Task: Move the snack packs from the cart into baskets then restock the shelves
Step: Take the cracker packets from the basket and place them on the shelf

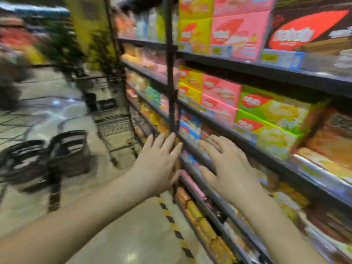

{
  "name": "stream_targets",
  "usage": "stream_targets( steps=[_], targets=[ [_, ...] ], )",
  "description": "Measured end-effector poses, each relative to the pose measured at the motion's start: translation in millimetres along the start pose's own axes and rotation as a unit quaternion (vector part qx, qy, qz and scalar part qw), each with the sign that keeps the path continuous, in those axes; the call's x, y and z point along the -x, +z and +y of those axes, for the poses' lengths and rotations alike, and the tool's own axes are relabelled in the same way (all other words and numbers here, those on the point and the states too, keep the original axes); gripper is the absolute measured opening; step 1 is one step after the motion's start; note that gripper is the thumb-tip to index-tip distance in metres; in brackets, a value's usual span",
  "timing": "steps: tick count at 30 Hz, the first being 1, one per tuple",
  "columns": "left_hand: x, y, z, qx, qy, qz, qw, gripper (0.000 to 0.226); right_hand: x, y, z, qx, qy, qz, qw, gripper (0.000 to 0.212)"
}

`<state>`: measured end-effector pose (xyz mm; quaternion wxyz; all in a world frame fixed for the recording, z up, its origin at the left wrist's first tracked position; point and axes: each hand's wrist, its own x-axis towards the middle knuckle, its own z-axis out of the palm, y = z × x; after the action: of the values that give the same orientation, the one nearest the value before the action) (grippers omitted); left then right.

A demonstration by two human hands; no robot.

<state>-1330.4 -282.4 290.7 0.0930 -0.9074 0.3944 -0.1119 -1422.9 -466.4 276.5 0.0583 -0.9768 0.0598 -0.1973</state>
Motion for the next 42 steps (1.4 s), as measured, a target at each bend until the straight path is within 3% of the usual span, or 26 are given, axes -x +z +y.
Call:
stream_targets(
  steps=[10,19,30,42],
  targets=[
    [180,47,-183,0.001,-0.243,-0.098,0.965,0.082,-55,76,-240,-0.109,-0.202,-0.070,0.971,0.065],
    [319,92,-362,-0.002,-0.383,-0.151,0.911,0.080,-102,144,-472,-0.111,-0.285,-0.130,0.943,0.065],
    [390,139,-527,0.028,-0.441,-0.197,0.875,0.080,-187,228,-661,-0.136,-0.344,-0.189,0.910,0.065],
    [336,229,-778,0.023,-0.444,-0.229,0.866,0.076,-391,374,-822,-0.158,-0.379,-0.217,0.886,0.065]
  ],
)
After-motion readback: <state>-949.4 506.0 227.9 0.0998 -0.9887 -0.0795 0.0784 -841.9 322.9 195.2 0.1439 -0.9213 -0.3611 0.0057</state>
